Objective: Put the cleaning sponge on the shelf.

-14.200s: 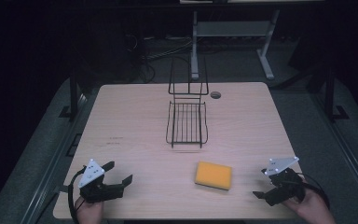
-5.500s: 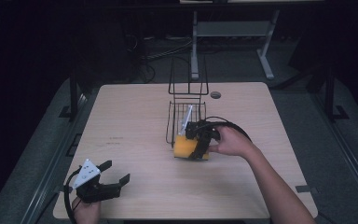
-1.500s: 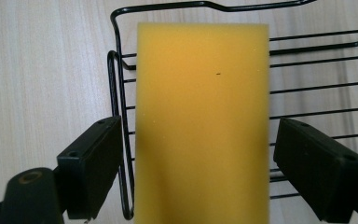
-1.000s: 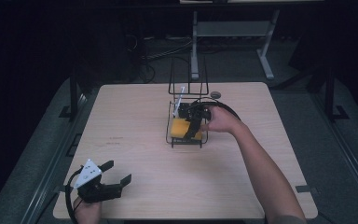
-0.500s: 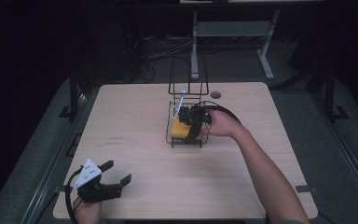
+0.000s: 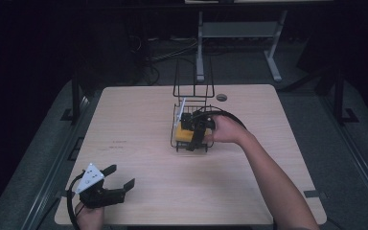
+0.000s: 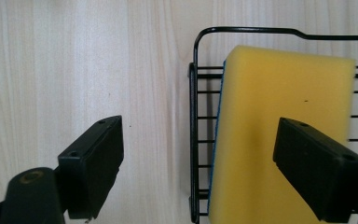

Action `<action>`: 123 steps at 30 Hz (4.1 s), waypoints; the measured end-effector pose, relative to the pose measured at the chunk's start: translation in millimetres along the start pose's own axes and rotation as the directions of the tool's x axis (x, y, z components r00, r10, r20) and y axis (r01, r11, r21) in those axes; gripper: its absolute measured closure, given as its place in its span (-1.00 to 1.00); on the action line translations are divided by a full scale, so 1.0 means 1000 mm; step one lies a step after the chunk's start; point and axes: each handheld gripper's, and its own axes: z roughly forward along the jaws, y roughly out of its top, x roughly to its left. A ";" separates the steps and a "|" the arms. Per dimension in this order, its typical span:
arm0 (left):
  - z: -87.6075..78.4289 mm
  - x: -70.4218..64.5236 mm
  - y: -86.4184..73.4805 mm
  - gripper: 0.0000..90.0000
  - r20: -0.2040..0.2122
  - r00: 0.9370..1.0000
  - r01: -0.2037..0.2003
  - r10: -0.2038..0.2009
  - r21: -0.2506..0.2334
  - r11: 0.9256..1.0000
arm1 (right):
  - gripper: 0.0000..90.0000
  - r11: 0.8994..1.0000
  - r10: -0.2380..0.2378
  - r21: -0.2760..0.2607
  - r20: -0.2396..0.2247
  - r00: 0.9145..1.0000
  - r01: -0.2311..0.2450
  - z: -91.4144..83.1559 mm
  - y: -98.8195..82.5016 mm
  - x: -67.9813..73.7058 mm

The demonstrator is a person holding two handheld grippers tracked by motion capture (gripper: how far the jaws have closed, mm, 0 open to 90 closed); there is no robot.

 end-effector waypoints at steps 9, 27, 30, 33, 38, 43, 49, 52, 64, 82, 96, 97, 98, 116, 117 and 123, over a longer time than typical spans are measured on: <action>0.000 0.000 0.000 -0.72 0.000 1.000 -0.004 0.004 0.000 1.000 | -0.64 1.000 -0.022 -0.001 0.004 1.000 0.022 0.000 0.002 0.009; 0.000 0.000 0.000 -0.71 -0.002 1.000 -0.002 0.002 -0.001 1.000 | -0.64 1.000 -0.024 0.005 -0.002 1.000 0.024 -0.001 -0.003 0.027; 0.000 0.000 0.000 -0.72 -0.004 1.000 -0.003 0.003 -0.001 1.000 | -0.64 1.000 -0.030 -0.008 -0.002 1.000 0.030 0.000 -0.004 0.029; 0.000 0.000 0.000 -0.72 -0.006 1.000 0.002 -0.002 0.000 1.000 | -0.64 1.000 -0.029 0.005 -0.002 1.000 0.029 0.001 -0.006 0.032; 0.002 0.001 0.000 -0.71 -0.007 1.000 0.002 -0.002 0.004 1.000 | -0.64 0.999 -0.042 -0.009 -0.008 0.999 0.042 0.001 -0.008 0.038; 0.002 0.000 0.000 -0.72 -0.004 1.000 -0.001 0.001 0.002 1.000 | -0.64 0.999 -0.043 -0.010 -0.005 0.999 0.043 0.003 -0.012 0.043; 0.001 -0.001 0.000 -0.72 0.002 1.000 -0.005 0.005 0.000 1.000 | -0.64 0.999 -0.039 -0.014 0.001 0.999 0.039 0.002 -0.018 0.052; 0.001 -0.001 0.000 -0.71 0.001 1.000 -0.005 0.005 0.002 1.000 | -0.64 1.000 -0.026 -0.015 0.009 1.000 0.026 0.000 -0.023 0.057; 0.002 -0.002 0.000 -0.71 -0.002 1.000 -0.009 0.009 0.004 1.000 | -0.64 1.000 -0.002 -0.017 0.005 1.000 0.002 0.003 -0.046 0.067; 0.002 -0.003 0.000 -0.72 -0.003 1.000 -0.013 0.013 0.009 1.000 | -0.64 0.999 0.041 -0.035 -0.001 0.999 -0.041 0.006 -0.074 0.075; 0.002 -0.003 -0.001 -0.72 -0.005 1.000 -0.019 0.019 0.016 1.000 | -0.64 0.997 0.070 -0.038 -0.001 0.998 -0.070 0.012 -0.094 0.087; 0.002 -0.003 -0.001 -0.72 -0.006 1.000 -0.020 0.020 0.017 1.000 | -0.64 0.997 0.069 -0.037 0.005 0.998 -0.068 0.013 -0.096 0.089; 0.002 -0.003 -0.001 -0.71 -0.006 1.000 -0.019 0.019 0.016 1.000 | -0.64 0.997 0.072 -0.033 0.008 0.997 -0.072 0.013 -0.097 0.090; 0.002 -0.003 -0.001 -0.71 -0.008 1.000 -0.017 0.017 0.013 1.000 | -0.64 0.992 0.121 -0.048 0.013 0.993 -0.120 0.011 -0.129 0.104; 0.002 -0.003 -0.001 -0.71 -0.008 1.000 -0.016 0.016 0.012 1.000 | -0.64 0.992 0.123 -0.042 0.018 0.992 -0.122 0.011 -0.131 0.105; 0.002 -0.004 -0.001 -0.72 -0.008 1.000 -0.021 0.022 0.018 1.000 | -0.64 0.989 0.140 -0.052 0.032 0.990 -0.138 0.008 -0.142 0.111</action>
